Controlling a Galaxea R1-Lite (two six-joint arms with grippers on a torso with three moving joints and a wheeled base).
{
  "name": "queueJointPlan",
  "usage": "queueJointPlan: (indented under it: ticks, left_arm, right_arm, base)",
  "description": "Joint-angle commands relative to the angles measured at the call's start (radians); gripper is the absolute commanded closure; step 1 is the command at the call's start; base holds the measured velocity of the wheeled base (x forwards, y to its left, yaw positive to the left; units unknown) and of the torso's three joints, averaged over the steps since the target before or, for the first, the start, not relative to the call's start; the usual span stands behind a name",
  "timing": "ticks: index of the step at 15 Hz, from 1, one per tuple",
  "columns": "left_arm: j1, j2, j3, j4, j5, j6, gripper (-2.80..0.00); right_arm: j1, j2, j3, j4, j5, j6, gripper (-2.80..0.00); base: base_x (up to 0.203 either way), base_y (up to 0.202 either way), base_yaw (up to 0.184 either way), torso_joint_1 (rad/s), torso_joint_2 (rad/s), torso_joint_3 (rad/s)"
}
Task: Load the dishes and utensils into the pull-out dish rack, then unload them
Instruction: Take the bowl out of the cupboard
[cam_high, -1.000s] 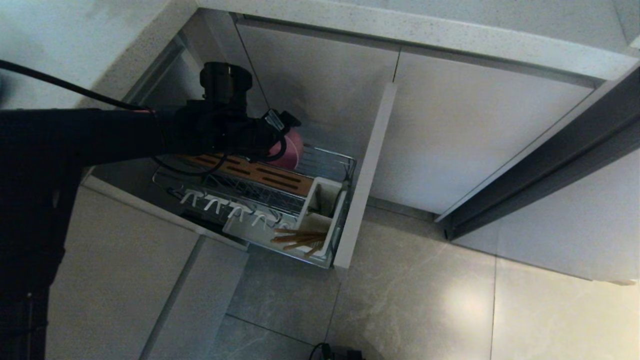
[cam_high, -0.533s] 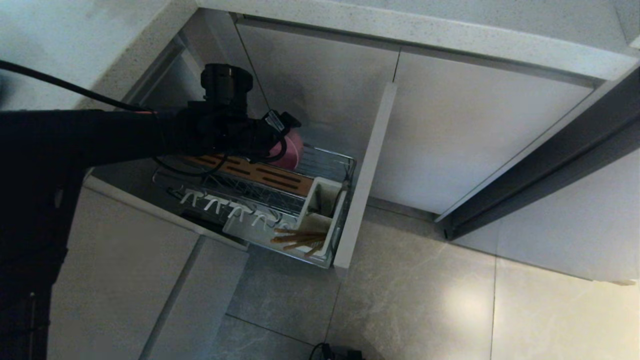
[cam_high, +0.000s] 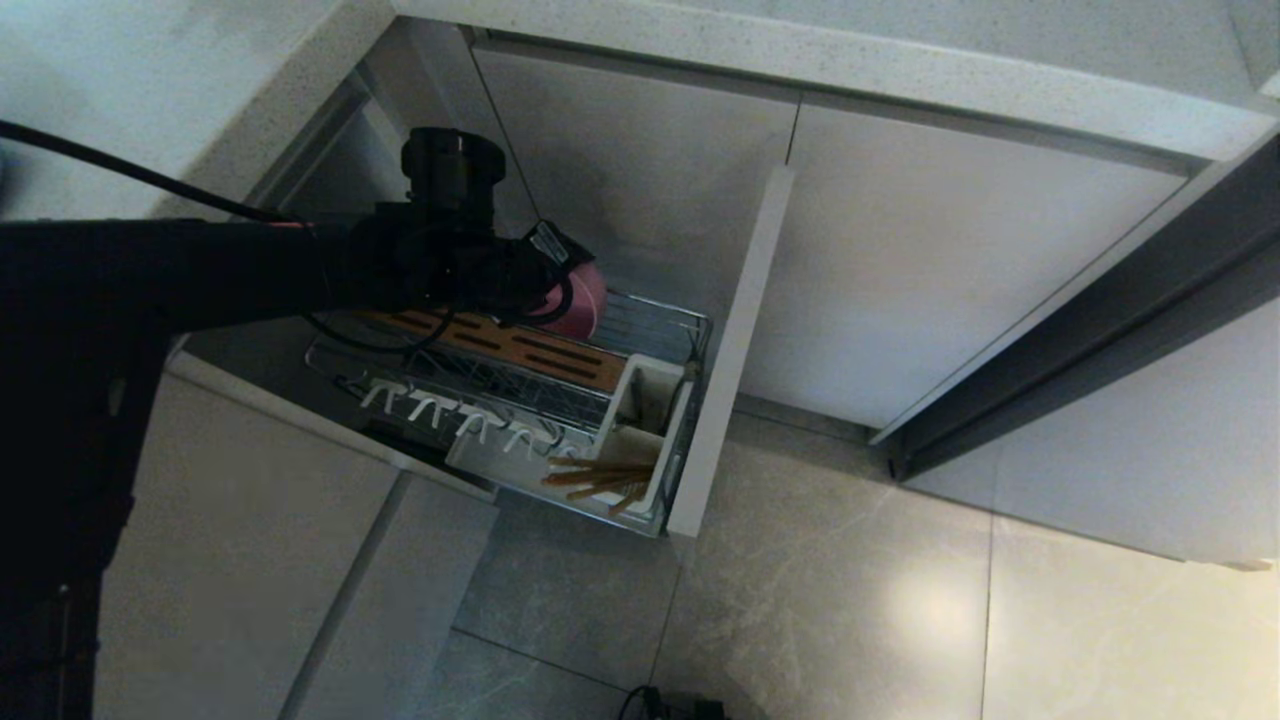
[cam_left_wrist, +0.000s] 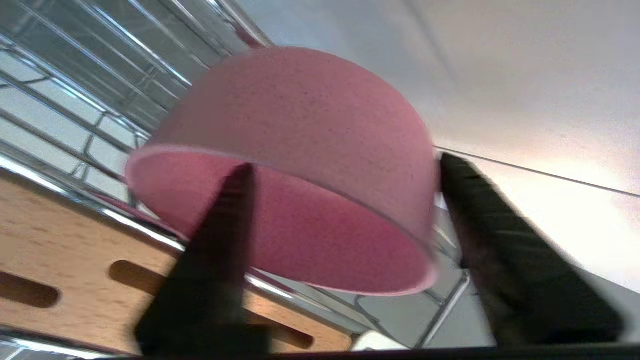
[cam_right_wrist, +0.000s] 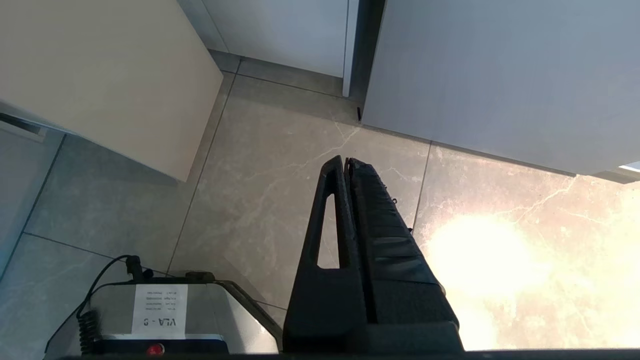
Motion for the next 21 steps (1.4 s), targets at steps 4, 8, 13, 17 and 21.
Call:
queueJointPlan:
  ticks: [4,8,13,17,21]
  left_arm:
    - [0.000,-0.008,0.001,0.004,0.001,-0.004,0.00]
    - [-0.003,-0.013,0.001,0.006,0.001,-0.006,0.00]
    - [-0.008,-0.034,0.002,0.011,0.002,-0.008,0.00]
    - [-0.031,-0.093,0.002,0.044,0.004,-0.017,0.00]
    - [-0.081,-0.167,0.002,0.071,0.004,-0.038,0.00]
  right_arm:
    - [0.000,-0.001,0.000,0.000,0.000,-0.001,0.00]
    - [0.000,-0.001,0.000,0.000,0.000,0.000,0.00]
    - [0.000,-0.001,0.000,0.000,0.000,0.000,0.00]
    - [0.000,-0.001,0.000,0.000,0.000,-0.001,0.00]
    - [0.000,-0.001,0.000,0.000,0.000,0.000,0.00]
  base:
    - [0.000,0.000,0.000,0.000,0.00,0.000]
    - [0.000,0.000,0.000,0.000,0.00,0.000]
    - [0.000,0.000,0.000,0.000,0.00,0.000]
    - [0.000,0.000,0.000,0.000,0.00,0.000]
    - [0.000,0.000,0.000,0.000,0.00,0.000]
